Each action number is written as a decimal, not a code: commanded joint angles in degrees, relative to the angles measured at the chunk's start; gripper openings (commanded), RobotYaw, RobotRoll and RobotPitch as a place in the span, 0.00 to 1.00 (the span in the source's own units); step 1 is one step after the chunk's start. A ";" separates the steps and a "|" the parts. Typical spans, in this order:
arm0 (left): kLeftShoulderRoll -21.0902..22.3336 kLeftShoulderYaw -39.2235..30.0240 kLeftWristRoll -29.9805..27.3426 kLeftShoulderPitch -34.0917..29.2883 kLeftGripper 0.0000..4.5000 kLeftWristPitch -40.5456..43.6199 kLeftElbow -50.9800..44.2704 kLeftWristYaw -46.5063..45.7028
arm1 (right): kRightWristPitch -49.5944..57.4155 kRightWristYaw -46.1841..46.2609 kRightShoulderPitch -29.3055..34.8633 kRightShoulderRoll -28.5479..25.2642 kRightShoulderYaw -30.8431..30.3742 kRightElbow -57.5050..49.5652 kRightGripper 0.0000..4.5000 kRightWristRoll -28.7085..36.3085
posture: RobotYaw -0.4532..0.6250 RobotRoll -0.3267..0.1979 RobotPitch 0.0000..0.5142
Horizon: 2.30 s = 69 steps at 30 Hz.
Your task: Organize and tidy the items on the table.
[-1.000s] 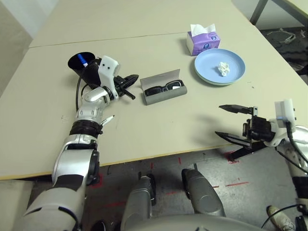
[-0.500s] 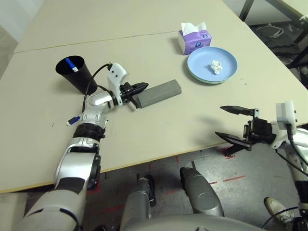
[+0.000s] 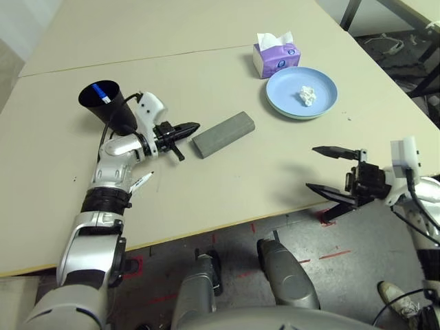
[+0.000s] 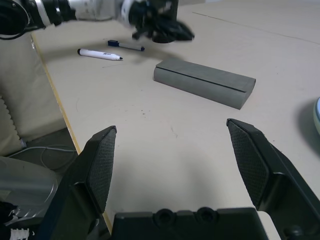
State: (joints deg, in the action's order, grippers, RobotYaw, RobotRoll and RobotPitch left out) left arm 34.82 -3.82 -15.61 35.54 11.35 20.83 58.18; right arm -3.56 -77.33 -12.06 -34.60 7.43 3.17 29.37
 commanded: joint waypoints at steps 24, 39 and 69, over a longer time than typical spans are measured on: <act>31.60 9.67 -6.81 -19.20 0.99 51.32 -37.68 -3.81 | 2.20 1.38 -2.77 0.96 -3.14 -1.12 1.00 0.24 | 0.12 0.62 0.43; 32.77 10.34 -3.34 -21.54 0.99 49.56 -36.03 -5.02 | 3.53 2.34 -2.35 0.79 -3.09 -2.23 1.00 0.02 | 0.12 0.62 0.43; 37.33 -19.16 -10.18 -45.26 0.99 63.70 -44.59 -8.50 | 3.50 0.38 -5.21 2.02 -5.93 -0.34 1.00 -0.08 | 0.17 0.62 0.43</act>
State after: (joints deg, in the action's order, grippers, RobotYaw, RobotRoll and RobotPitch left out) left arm 73.22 -24.42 -26.45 -10.61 75.72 -24.94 51.28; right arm -0.26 -76.38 -17.56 -32.32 2.00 2.87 29.30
